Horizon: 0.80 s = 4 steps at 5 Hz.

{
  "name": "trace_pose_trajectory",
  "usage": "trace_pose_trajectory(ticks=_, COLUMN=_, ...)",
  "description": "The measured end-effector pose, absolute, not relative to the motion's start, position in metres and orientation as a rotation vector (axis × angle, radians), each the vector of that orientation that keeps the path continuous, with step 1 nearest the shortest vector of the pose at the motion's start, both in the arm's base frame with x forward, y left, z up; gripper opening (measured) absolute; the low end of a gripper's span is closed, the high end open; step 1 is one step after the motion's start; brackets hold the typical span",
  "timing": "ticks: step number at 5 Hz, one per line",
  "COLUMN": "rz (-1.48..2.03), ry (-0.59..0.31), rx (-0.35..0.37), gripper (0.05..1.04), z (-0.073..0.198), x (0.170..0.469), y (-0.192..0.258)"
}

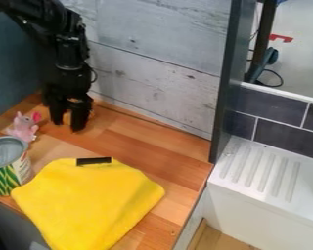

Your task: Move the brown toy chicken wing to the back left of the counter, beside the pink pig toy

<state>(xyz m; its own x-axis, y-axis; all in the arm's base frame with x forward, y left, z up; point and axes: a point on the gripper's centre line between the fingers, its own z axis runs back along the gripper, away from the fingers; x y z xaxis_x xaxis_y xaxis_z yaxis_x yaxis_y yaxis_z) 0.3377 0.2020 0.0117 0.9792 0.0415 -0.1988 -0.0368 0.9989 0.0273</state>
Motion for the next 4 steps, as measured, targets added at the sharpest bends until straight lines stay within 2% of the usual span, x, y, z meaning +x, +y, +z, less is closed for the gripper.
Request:
trace_pose_trajectory(ticks=1, rz=0.058, ry=0.185, rx=0.005, gripper=1.003, z=0.015, x=0.338, y=0.198)
trace_pose_trajectory(ticks=2, rz=0.083, ry=0.141, rx=0.025, gripper=1.0, z=0.041, x=0.335, y=0.196)
trace_pose_trajectory(ticks=3, rz=0.108, ry=0.09, rx=0.027, gripper=1.0, z=0.077, x=0.316, y=0.183)
trace_pose_trajectory(ticks=4, rz=0.111, ry=0.075, rx=0.064, gripper=1.0, z=0.106, x=0.286, y=0.171)
